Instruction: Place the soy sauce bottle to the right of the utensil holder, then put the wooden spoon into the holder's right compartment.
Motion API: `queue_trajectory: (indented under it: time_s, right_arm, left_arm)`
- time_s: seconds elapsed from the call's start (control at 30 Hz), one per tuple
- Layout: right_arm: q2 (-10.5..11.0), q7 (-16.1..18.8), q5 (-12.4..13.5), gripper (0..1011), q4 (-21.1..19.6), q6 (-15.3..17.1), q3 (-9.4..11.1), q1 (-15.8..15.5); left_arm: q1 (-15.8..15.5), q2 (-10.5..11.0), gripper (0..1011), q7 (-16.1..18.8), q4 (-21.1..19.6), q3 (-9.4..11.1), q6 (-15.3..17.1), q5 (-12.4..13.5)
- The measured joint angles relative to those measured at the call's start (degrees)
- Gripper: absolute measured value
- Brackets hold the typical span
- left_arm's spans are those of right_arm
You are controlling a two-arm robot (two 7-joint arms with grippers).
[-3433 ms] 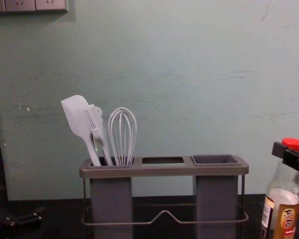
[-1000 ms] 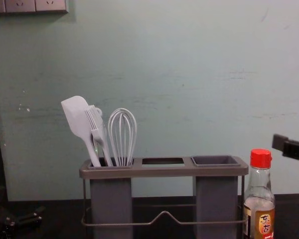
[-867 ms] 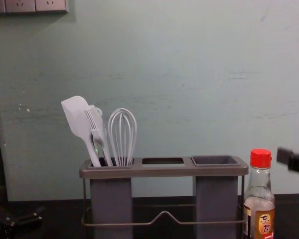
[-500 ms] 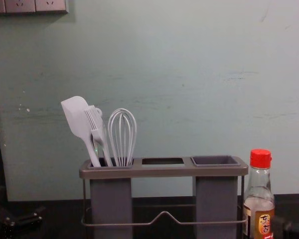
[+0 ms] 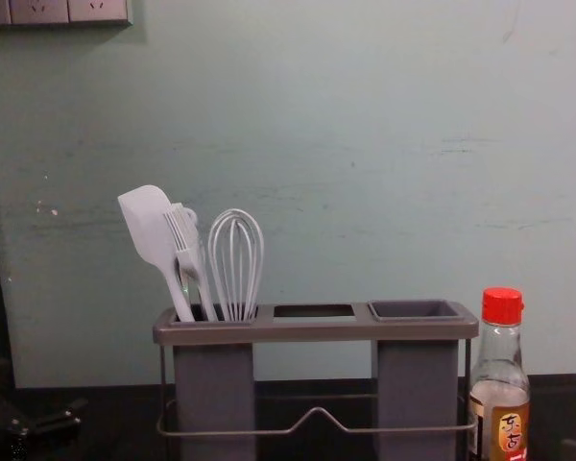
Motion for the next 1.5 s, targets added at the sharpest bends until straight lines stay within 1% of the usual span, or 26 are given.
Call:
queue_trajectory:
  time_s: [0.57, 0.7, 0.8, 0.93, 0.97, 1.03, 1.07, 1.1, 1.13, 1.17, 1.23, 1.27, 1.3, 1.37, 1.4, 1.5]
  right_arm:
    - [0.06, 0.02, 0.07, 1002, -0.15, 0.0, 0.1, -0.06]
    - [0.46, -0.41, -1.07, 1000, -0.76, 2.37, -0.72, 0.46]
    - [1.47, -1.54, -2.28, 1000, -2.98, 7.12, -1.39, 0.68]
    - [2.5, -2.84, -3.21, 1000, -5.72, 12.86, -1.82, 0.9]
    - [2.99, -3.63, -3.74, 1002, -7.32, 16.72, -2.07, 1.23]
    - [3.44, -4.36, -4.2, 1002, -9.01, 21.05, -2.38, 1.81]
    - [3.81, -4.94, -4.77, 1000, -10.49, 24.99, -2.8, 2.51]
    - [3.96, -5.07, -5.01, 1000, -11.11, 27.12, -3.02, 2.89]
    - [4.05, -5.13, -5.22, 1000, -11.61, 28.61, -3.23, 3.25]
    - [4.25, -5.37, -5.79, 1000, -12.65, 32.14, -3.75, 4.24]
    - [4.44, -5.55, -6.65, 1000, -13.51, 35.7, -4.47, 5.22]
    - [4.56, -5.69, -7.16, 1000, -13.91, 37.54, -4.98, 5.88]
    - [4.75, -5.76, -8.16, 1000, -14.44, 40.92, -6.16, 7.3]
    - [4.82, -5.71, -9.05, 1000, -14.57, 43.86, -7.16, 8.63]
    - [4.81, -5.55, -9.74, 1000, -14.55, 45.88, -8.04, 9.83]
    - [4.4, -4.93, -10.52, 1000, -13.86, 48.06, -9.02, 11.36]
  left_arm:
    - [0.0, 0.0, 1005, 0.0, 0.0, 0.0, 0.0, 0.0]
    - [0.0, 0.0, 1005, 0.0, 0.0, 0.0, 0.0, 0.0]
    - [0.0, 0.0, 1005, 0.0, 0.0, 0.0, 0.0, 0.0]
    - [0.0, 0.0, 1005, 0.0, 0.0, 0.0, 0.0, 0.0]
    - [0.0, 0.0, 1005, 0.0, 0.0, 0.0, 0.0, 0.0]
    - [0.0, 0.0, 1005, 0.0, 0.0, 0.0, 0.0, 0.0]
    - [0.0, 0.0, 1005, 0.0, 0.0, 0.0, 0.0, 0.0]
    - [0.0, 0.0, 1005, 0.0, 0.0, 0.0, 0.0, 0.0]
    - [0.0, 0.0, 1005, 0.0, 0.0, 0.0, 0.0, 0.0]
    - [0.0, 0.0, 1005, 0.0, 0.0, 0.0, 0.0, 0.0]
    - [0.0, 0.0, 1005, 0.0, 0.0, 0.0, 0.0, 0.0]
    - [0.0, 0.0, 1005, 0.0, 0.0, 0.0, 0.0, 0.0]
    - [0.0, 0.0, 1005, 0.0, 0.0, 0.0, 0.0, 0.0]
    - [0.0, 0.0, 1005, 0.0, 0.0, 0.0, 0.0, 0.0]
    - [0.0, 0.0, 1005, 0.0, 0.0, 0.0, 0.0, 0.0]
    - [0.0, 0.0, 1005, 0.0, 0.0, 0.0, 0.0, 0.0]
